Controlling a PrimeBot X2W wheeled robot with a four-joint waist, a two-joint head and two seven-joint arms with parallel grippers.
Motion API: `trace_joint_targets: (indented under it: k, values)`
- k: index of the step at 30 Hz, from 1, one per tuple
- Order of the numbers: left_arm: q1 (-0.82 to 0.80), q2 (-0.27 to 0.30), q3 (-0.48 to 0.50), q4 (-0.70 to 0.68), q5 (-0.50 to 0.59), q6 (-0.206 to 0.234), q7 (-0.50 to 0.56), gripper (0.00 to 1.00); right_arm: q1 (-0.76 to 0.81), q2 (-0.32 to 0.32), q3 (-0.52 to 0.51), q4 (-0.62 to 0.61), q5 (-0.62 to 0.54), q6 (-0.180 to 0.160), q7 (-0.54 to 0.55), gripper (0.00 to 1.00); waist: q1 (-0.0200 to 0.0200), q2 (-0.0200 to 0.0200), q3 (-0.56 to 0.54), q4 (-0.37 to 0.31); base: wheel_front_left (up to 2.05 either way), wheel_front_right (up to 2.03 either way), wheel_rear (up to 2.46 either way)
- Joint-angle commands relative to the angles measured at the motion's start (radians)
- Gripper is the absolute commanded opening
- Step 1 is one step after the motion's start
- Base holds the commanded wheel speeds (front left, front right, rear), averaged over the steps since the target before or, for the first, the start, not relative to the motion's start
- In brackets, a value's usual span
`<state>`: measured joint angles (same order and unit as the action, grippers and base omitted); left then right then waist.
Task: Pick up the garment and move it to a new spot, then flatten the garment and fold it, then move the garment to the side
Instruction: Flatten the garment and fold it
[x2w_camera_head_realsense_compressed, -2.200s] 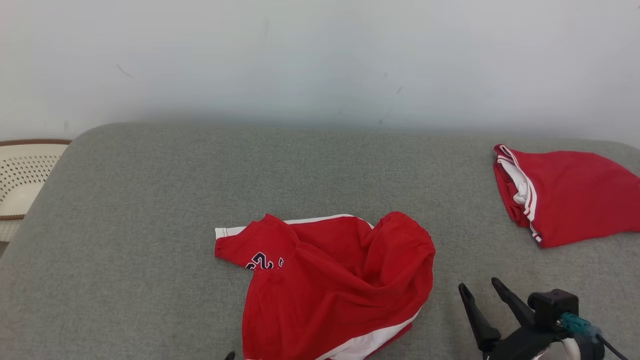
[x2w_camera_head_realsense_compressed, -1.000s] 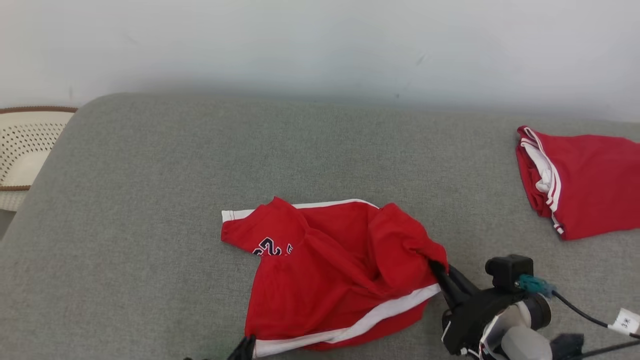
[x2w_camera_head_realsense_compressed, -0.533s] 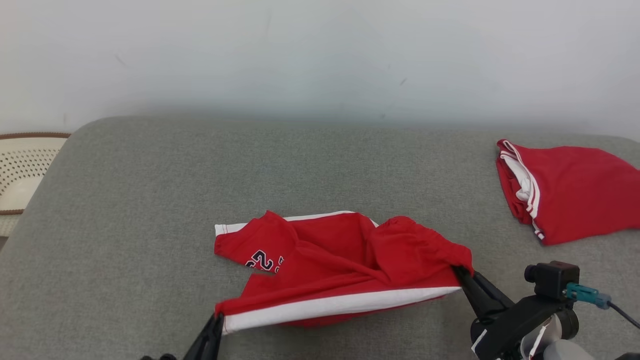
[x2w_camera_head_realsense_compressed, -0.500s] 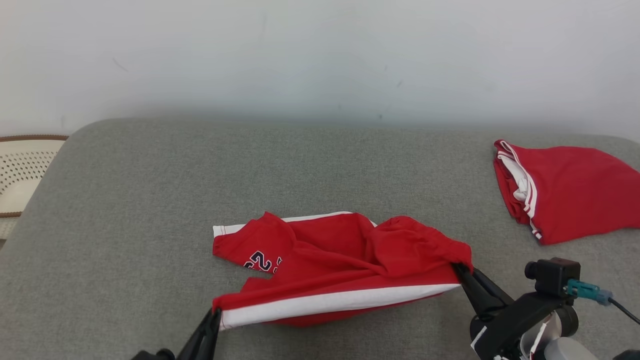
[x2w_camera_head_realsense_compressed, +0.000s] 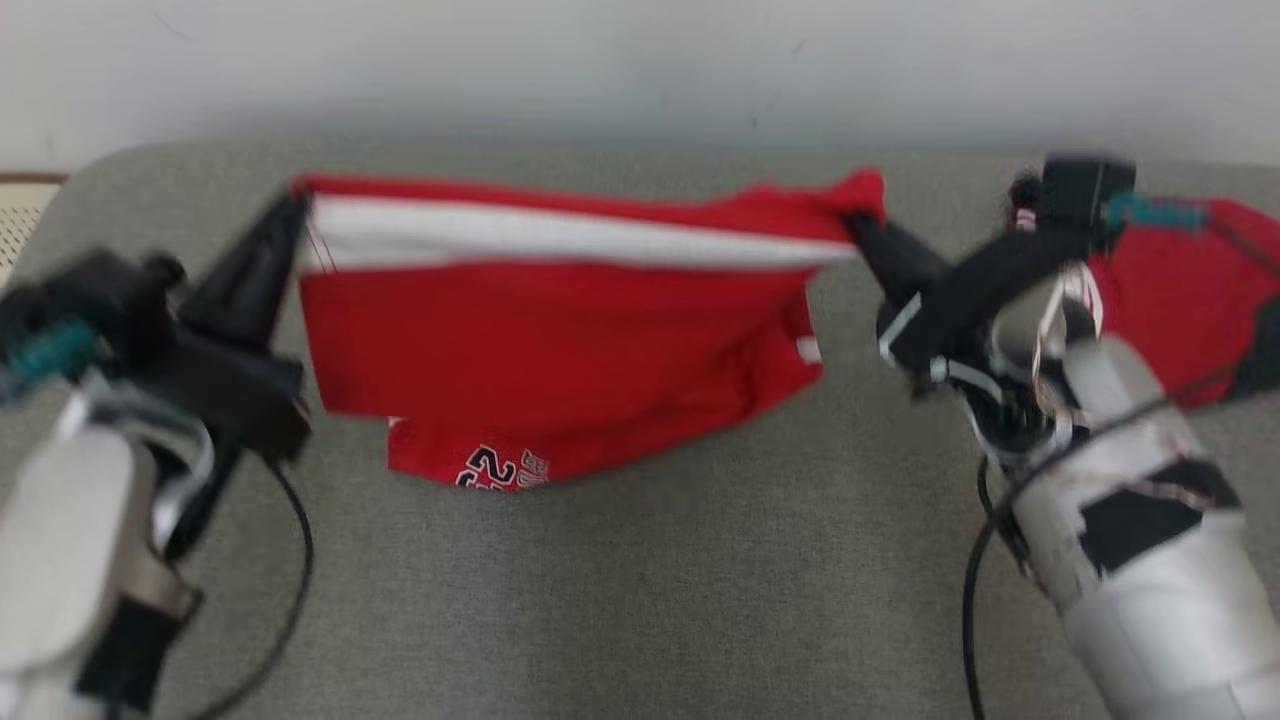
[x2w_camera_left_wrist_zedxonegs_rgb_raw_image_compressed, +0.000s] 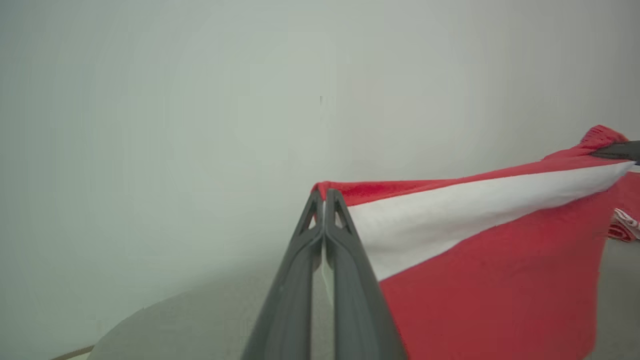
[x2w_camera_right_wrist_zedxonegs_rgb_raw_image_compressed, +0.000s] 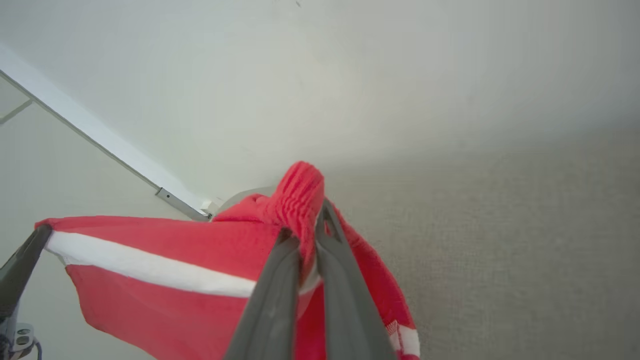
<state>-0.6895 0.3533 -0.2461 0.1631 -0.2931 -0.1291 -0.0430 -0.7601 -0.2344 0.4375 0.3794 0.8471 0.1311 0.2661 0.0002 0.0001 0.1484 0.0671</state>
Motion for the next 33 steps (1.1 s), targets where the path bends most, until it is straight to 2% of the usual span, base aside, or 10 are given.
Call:
trace_joint_targets:
  k: [1, 5, 9, 10, 12, 19, 25, 27, 29, 33]
  values:
    - [-0.035, 0.015, -0.001, 0.015, -0.016, 0.001, 0.008, 0.0, -0.039, 0.014, -0.009, 0.018, 0.01, -0.001, 0.007, 0.0, -0.0002, -0.0001, 0.08, -0.011, 0.0, 0.0, 0.0]
    - [-0.255, 0.045, -0.038, 0.11, -0.089, 0.0, 0.026, 0.0, -0.266, 0.073, -0.079, 0.171, 0.045, -0.001, 0.058, 0.0, -0.0002, -0.0001, 0.148, -0.016, 0.0, 0.0, 0.0]
    - [-0.482, 0.074, -0.093, 0.209, -0.132, 0.0, 0.037, 0.0, -0.508, 0.113, -0.138, 0.303, 0.025, 0.0, 0.07, 0.0, -0.0002, -0.0001, 0.213, -0.016, 0.0, 0.0, 0.0]
    - [-0.586, 0.073, -0.103, 0.254, -0.138, 0.0, 0.034, 0.0, -0.612, 0.127, -0.158, 0.363, 0.007, 0.0, 0.063, 0.0, -0.0002, -0.0001, 0.236, -0.021, 0.0, 0.0, 0.0]
    - [-0.688, 0.081, -0.117, 0.303, -0.142, 0.0, 0.029, 0.0, -0.719, 0.141, -0.173, 0.425, -0.016, 0.0, 0.053, 0.0, -0.0002, -0.0001, 0.253, -0.032, 0.0, 0.0, 0.0]
    - [-0.924, 0.073, -0.12, 0.467, -0.169, 0.0, -0.019, 0.0, -0.993, 0.159, -0.235, 0.654, -0.117, -0.001, -0.038, 0.0, -0.0002, -0.0001, 0.286, -0.06, 0.0, 0.0, 0.0]
    - [-0.935, 0.053, -0.133, 0.541, -0.205, 0.0, -0.086, 0.0, -1.048, 0.176, -0.235, 0.721, -0.115, -0.001, -0.064, 0.0, -0.0002, -0.0001, 0.352, -0.046, 0.0, 0.0, 0.0]
    - [-0.889, 0.047, -0.143, 0.554, -0.22, 0.0, -0.123, 0.0, -0.999, 0.176, -0.22, 0.711, -0.102, -0.001, -0.07, 0.0, -0.0002, -0.0001, 0.355, -0.043, 0.0, 0.0, 0.0]
    - [-0.786, 0.039, -0.143, 0.546, -0.258, 0.0, -0.182, 0.0, -0.88, 0.178, -0.187, 0.653, -0.044, -0.001, -0.059, 0.0, -0.0002, -0.0001, 0.333, -0.038, 0.0, 0.0, 0.0]
    - [-0.624, 0.038, -0.149, 0.498, -0.26, 0.003, -0.209, 0.0, -0.695, 0.167, -0.144, 0.568, 0.022, -0.001, -0.055, 0.0, -0.0002, -0.0001, 0.279, -0.043, 0.0, 0.0, 0.0]
